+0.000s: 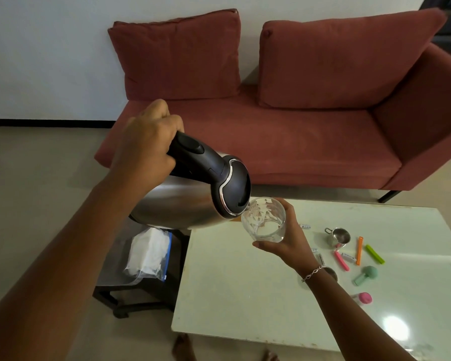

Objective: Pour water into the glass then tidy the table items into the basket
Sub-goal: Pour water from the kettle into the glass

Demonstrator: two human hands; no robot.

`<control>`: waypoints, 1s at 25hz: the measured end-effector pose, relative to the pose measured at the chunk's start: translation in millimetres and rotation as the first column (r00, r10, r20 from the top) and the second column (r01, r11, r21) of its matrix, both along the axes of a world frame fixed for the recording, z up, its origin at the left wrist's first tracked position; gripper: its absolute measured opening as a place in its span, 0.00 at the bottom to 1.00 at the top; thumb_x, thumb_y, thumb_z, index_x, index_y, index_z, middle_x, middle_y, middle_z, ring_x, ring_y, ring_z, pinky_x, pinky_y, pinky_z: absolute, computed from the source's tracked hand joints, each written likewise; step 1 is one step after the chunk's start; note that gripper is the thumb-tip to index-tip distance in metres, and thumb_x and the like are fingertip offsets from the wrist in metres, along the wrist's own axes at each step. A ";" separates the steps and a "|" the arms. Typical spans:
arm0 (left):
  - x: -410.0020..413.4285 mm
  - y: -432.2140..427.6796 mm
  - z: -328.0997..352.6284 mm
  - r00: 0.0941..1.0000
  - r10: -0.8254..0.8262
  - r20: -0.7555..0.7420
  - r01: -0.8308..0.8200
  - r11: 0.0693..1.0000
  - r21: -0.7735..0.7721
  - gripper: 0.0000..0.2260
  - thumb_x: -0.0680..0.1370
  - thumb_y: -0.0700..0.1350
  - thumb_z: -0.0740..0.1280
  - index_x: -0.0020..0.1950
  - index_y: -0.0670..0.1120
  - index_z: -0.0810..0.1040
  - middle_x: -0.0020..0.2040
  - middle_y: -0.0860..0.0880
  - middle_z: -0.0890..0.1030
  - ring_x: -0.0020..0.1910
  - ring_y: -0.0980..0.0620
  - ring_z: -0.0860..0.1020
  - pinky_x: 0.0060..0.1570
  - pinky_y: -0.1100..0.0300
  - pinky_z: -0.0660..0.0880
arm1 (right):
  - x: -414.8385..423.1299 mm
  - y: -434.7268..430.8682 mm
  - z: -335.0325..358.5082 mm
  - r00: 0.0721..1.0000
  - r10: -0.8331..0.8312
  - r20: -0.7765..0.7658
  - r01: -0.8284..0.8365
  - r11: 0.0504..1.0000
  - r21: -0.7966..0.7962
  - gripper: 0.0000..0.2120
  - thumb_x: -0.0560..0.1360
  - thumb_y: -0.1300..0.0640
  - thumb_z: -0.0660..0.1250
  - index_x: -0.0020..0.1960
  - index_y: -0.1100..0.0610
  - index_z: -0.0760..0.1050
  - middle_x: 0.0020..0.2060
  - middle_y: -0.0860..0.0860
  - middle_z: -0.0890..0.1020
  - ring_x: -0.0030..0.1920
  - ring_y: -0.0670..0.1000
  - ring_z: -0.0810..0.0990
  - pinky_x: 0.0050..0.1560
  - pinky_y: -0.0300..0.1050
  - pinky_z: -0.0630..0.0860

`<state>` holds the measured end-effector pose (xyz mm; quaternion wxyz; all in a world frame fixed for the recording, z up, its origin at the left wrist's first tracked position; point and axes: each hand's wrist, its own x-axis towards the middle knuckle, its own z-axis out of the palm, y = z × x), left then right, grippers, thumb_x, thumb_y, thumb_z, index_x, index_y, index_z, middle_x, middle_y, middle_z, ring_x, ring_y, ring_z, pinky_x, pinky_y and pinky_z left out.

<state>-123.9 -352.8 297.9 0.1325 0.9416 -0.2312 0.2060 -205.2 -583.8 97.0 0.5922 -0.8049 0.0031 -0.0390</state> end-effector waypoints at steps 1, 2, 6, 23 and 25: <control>-0.8 -1.2 0.5 1.000 -0.004 0.005 0.004 1.000 0.009 0.12 0.61 0.23 0.64 0.40 0.36 0.75 0.40 0.45 0.66 0.37 0.45 0.67 0.36 0.53 0.64 | -0.5 0.2 -0.2 1.000 0.001 0.000 -0.001 1.000 -0.001 0.41 0.58 0.65 0.79 0.58 0.41 0.60 0.56 0.38 0.70 0.58 0.38 0.71 0.51 0.22 0.69; -1.5 -2.3 1.0 1.000 -0.008 0.009 0.008 1.000 0.016 0.12 0.61 0.23 0.64 0.40 0.36 0.75 0.40 0.45 0.66 0.37 0.46 0.66 0.36 0.54 0.63 | -0.9 0.5 -0.3 1.000 0.001 -0.002 -0.001 1.000 -0.002 0.41 0.58 0.65 0.79 0.58 0.41 0.60 0.56 0.38 0.70 0.58 0.39 0.71 0.51 0.23 0.69; -3.0 -4.6 5.7 1.000 -0.013 0.029 0.011 0.999 0.040 0.12 0.61 0.23 0.65 0.40 0.35 0.75 0.40 0.45 0.65 0.37 0.47 0.64 0.37 0.54 0.62 | -1.2 1.7 -0.4 1.000 0.004 -0.008 -0.004 1.000 -0.016 0.40 0.58 0.64 0.79 0.58 0.40 0.60 0.56 0.37 0.69 0.58 0.39 0.70 0.51 0.23 0.70; -6.2 -9.6 14.8 0.998 -0.027 0.060 0.020 0.992 0.122 0.12 0.62 0.25 0.68 0.41 0.36 0.76 0.40 0.46 0.65 0.36 0.48 0.62 0.39 0.53 0.61 | -6.1 3.2 -2.7 1.000 -0.021 -0.019 0.021 1.000 -0.021 0.41 0.58 0.63 0.80 0.58 0.39 0.60 0.56 0.41 0.70 0.58 0.44 0.71 0.54 0.30 0.69; -6.3 -10.4 14.7 0.998 -0.025 0.059 0.017 0.991 0.134 0.12 0.62 0.26 0.68 0.41 0.36 0.76 0.40 0.45 0.67 0.36 0.48 0.62 0.38 0.53 0.62 | -7.0 4.2 -2.3 1.000 -0.021 -0.022 0.021 1.000 -0.015 0.41 0.58 0.64 0.79 0.59 0.42 0.59 0.57 0.45 0.71 0.59 0.47 0.71 0.54 0.30 0.69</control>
